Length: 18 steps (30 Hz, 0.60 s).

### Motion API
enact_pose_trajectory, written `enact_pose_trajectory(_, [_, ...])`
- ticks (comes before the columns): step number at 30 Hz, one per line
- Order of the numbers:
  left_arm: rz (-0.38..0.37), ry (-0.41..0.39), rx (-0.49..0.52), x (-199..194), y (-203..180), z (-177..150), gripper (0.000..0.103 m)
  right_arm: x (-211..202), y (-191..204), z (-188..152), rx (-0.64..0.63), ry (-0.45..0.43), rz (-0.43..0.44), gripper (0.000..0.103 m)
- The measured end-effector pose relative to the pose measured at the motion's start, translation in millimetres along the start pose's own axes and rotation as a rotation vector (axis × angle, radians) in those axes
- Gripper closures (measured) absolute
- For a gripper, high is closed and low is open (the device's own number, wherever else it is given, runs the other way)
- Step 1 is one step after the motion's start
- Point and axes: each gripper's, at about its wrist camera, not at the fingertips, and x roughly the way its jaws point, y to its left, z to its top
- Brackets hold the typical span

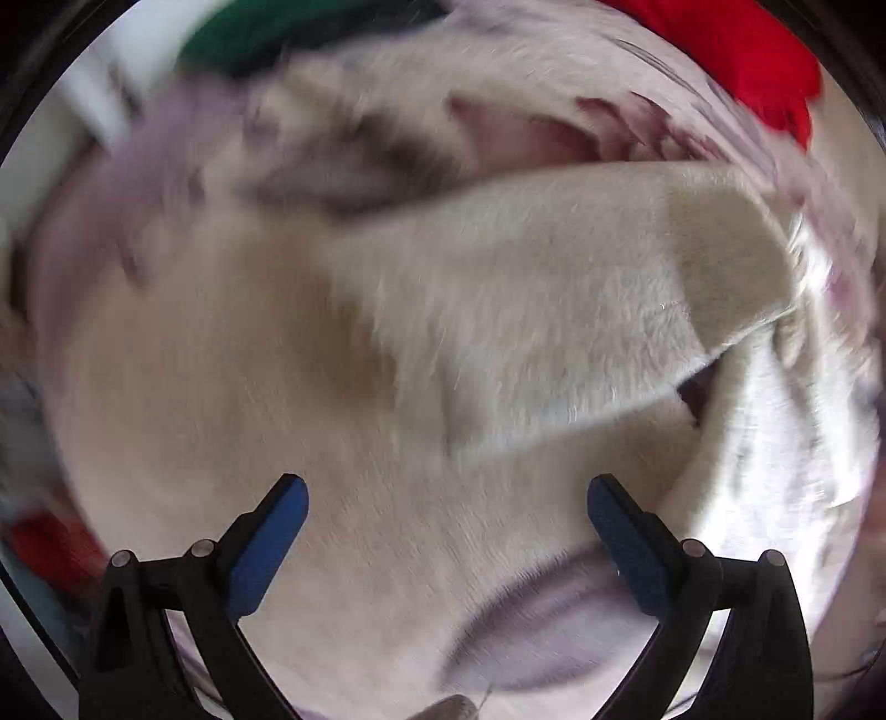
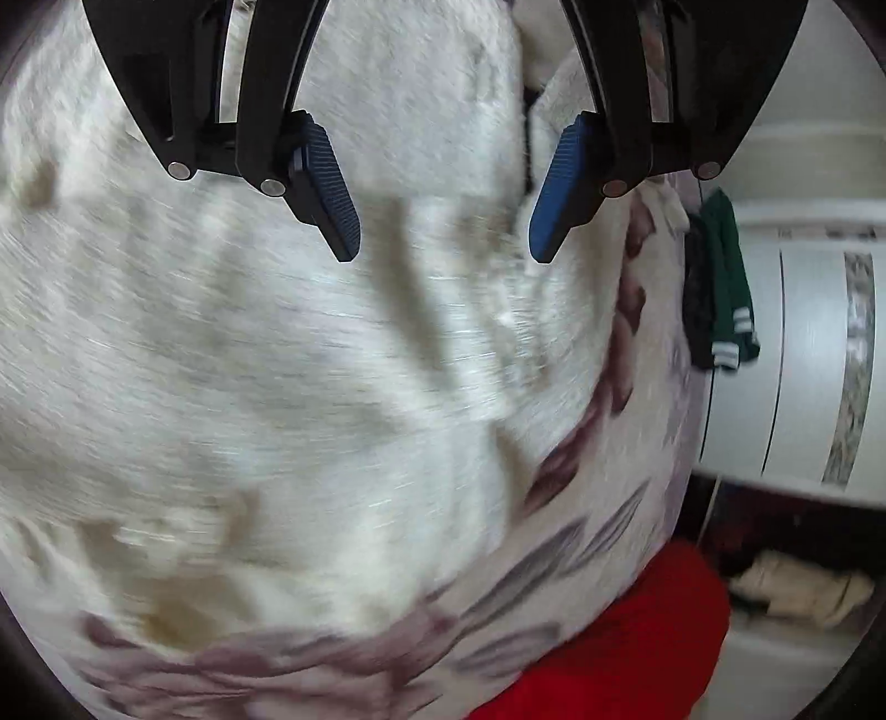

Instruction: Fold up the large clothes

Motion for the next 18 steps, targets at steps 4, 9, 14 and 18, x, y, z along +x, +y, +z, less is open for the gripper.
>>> enact_pose_trajectory(4, [-0.453, 0.137, -0.334, 45, 33, -10, 0.0, -29, -52, -15, 0.115, -0.04, -0.069, 0.037])
enact_pose_trajectory(9, [-0.475, 0.008, -0.552, 74, 39, 20, 0.006, -37, -95, -10, 0.18, -0.047, -0.108, 0.037])
enact_pose_trajectory(14, [-0.231, -0.18, -0.494, 55, 32, 70, 0.089, -21, -75, 4, 0.122, -0.045, -0.154, 0.037])
enact_pose_trajectory(18, [-0.139, -0.322, -0.371, 19, 29, 116, 0.09, 7, -38, 20, 0.079, -0.031, -0.098, 0.037])
